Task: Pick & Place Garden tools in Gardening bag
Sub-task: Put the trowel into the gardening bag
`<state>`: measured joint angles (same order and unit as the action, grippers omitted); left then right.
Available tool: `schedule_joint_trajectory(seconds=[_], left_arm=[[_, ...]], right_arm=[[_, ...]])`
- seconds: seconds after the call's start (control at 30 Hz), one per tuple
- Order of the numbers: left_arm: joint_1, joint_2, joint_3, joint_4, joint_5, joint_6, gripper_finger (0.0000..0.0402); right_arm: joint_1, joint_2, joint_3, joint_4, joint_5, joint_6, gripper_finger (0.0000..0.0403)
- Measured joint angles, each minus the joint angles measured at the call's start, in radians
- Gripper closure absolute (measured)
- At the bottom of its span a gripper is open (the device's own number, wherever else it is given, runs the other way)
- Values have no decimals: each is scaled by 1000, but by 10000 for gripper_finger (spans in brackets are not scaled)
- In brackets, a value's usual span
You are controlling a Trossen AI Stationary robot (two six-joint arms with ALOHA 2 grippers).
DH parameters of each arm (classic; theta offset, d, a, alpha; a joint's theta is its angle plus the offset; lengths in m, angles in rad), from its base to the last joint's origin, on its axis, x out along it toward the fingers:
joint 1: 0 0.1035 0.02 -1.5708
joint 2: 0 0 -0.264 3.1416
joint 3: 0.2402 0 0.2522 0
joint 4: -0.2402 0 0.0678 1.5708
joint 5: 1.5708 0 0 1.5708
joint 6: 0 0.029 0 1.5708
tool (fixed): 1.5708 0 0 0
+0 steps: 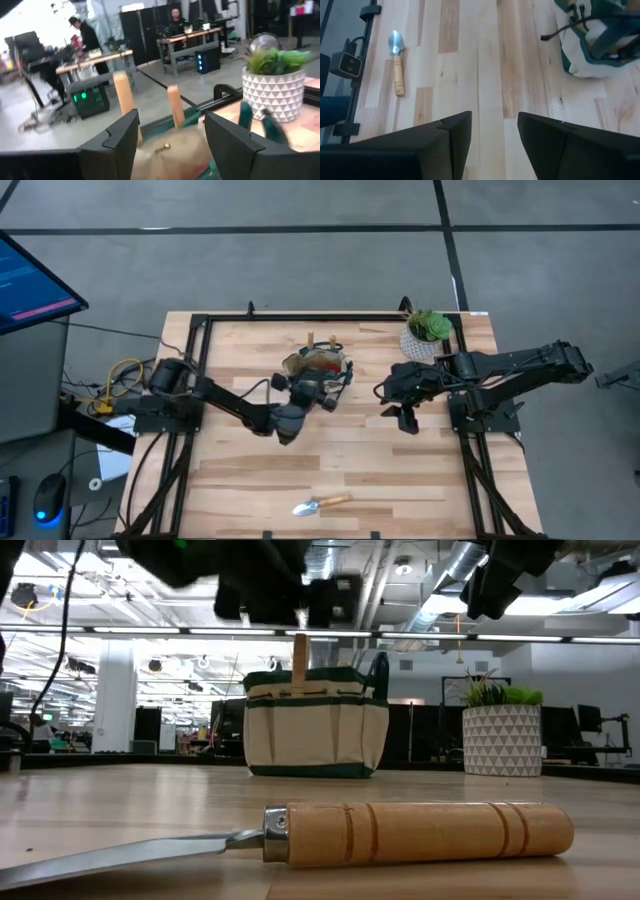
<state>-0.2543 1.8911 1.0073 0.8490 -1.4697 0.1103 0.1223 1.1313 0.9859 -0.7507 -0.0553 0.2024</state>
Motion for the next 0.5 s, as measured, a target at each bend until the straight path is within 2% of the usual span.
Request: schedule_joint_trajectory(seconds=[0.13,0.3,0.5], left_arm=[[-35,-107,0,-3,-2,158,192],[-102,-279,0,-2,-54,315,188],[-185,-495,-4,-2,-76,461,188]], right_arm=[[0,0,0,50,0,0,249],[22,14,0,138,0,0,249],[71,122,0,318,1,0,249]])
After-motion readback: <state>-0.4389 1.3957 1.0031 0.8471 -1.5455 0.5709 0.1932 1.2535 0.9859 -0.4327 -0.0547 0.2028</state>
